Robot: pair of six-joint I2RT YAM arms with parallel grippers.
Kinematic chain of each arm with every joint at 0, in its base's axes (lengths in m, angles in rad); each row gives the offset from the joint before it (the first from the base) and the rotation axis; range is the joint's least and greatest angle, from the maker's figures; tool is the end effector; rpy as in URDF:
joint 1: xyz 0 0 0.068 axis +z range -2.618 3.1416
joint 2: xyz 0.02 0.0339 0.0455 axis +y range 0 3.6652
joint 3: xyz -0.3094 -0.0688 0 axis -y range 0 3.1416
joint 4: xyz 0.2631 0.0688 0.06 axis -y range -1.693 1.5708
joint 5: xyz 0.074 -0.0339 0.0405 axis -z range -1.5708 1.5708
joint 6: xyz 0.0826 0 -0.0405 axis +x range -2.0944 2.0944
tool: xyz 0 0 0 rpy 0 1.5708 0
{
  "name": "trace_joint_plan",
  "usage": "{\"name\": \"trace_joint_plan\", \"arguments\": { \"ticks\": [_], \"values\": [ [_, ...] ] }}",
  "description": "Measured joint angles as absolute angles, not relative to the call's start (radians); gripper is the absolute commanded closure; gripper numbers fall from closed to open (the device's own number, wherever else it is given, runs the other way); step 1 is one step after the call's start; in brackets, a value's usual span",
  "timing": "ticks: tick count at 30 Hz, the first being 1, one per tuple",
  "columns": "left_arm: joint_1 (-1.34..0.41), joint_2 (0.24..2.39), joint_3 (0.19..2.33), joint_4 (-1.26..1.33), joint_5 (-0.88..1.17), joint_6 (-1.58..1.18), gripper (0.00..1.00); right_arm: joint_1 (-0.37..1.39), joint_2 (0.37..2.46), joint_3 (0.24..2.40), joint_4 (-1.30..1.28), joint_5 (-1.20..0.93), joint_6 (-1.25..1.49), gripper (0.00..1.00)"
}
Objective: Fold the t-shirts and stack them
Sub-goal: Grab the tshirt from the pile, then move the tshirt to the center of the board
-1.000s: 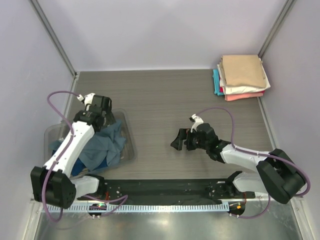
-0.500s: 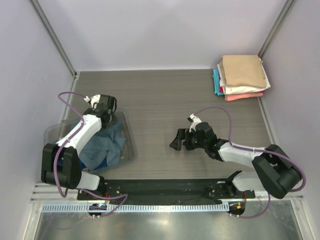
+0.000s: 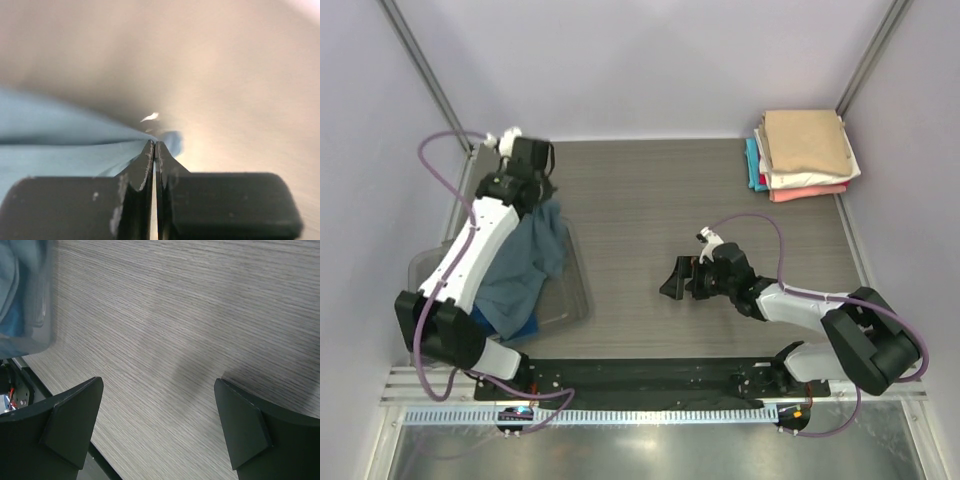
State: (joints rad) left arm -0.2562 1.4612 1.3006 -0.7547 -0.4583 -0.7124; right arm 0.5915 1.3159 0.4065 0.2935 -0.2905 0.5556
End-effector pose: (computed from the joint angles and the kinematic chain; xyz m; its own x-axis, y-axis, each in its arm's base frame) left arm 0.3437 -0.0523 0.3208 -0.5584 -0.4597 -0.6906 -0.5267 0.8396 -0.1330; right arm 0.2159 0.1735 0.1537 -0.7916 0.0771 -0.6062 -0.3658 0.7348 0.5711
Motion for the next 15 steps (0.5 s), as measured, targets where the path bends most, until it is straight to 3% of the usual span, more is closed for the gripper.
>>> {"name": "trace_joint_plan", "arguments": {
  "ticks": [4,9,13,14,15],
  "values": [
    [-0.366,1.462,1.712,-0.781,-0.405,-0.645,1.00,0.582,1.287,0.395,0.310,-0.287,0.560,0.02],
    [-0.605,1.467,2.099,-0.789,-0.371,-0.567,1.00,0.559,1.045,0.380,0.197,-0.231,0.563,0.00],
    [-0.669,1.378,2.056,-0.776,-0.302,-0.567,1.00,0.556,0.795,0.512,-0.054,-0.101,0.539,0.00],
    [-0.673,1.348,1.998,-0.756,-0.274,-0.571,0.93,0.556,0.746,0.554,-0.102,-0.065,0.531,0.00],
    [-0.675,1.327,1.949,-0.747,-0.249,-0.572,0.79,0.555,0.697,0.601,-0.140,-0.026,0.523,0.00]
  ]
}}
